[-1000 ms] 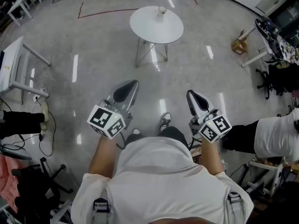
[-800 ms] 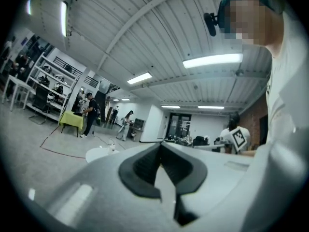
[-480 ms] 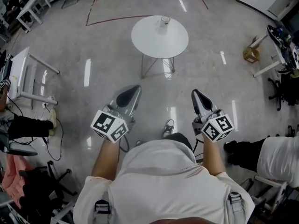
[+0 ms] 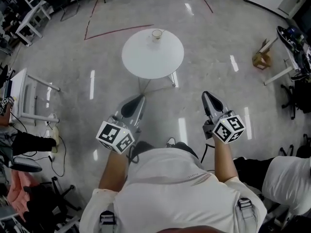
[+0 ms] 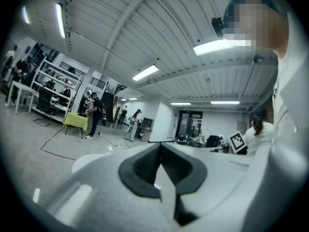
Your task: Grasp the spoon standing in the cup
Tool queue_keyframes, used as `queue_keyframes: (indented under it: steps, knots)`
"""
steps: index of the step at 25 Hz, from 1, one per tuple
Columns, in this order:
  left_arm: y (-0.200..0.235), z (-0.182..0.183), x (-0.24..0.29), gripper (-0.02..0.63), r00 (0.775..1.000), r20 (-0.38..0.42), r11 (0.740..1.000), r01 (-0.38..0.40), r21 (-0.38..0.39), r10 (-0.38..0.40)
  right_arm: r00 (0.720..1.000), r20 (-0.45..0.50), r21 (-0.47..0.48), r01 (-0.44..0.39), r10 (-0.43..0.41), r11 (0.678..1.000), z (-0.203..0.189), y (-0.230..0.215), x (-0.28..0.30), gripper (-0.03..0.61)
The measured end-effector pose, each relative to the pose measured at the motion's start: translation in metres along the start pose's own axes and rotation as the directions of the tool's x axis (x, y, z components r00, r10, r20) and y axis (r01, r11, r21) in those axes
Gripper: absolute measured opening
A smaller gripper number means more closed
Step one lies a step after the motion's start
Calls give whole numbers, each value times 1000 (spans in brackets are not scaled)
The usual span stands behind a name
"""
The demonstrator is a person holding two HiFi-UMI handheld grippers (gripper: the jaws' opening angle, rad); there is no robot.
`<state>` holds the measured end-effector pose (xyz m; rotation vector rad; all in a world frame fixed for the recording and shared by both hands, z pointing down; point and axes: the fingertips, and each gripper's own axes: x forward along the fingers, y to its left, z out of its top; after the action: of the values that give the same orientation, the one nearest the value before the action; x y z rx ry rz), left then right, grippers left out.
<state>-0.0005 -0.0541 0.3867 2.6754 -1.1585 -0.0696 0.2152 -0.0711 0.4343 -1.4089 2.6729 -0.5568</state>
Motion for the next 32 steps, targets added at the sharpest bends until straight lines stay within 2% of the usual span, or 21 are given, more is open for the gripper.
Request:
queue_keyframes:
  steps: [6, 15, 23, 26, 32]
  knots:
    - [4, -4, 25, 2, 1000, -12, 1000, 9, -9, -9, 999, -25, 10, 25, -25, 1000, 0, -28, 4, 5]
    - [51, 1, 54, 2, 999, 6, 998, 40, -40, -40, 997, -59, -11, 44, -45, 999, 6, -40, 50, 5]
    - [107, 23, 67, 2, 998, 0, 998, 57, -35, -57, 996, -89, -57, -5, -1, 998, 28, -12, 122, 5]
    - [125, 27, 68, 2, 999, -16, 999, 43, -24, -44, 994, -111, -54, -15, 9, 998, 23, -8, 144, 5]
    - [150, 25, 57, 2, 1000, -30, 999, 8, -48, -9, 987, -162, -29, -26, 21, 999, 11, -7, 174, 5]
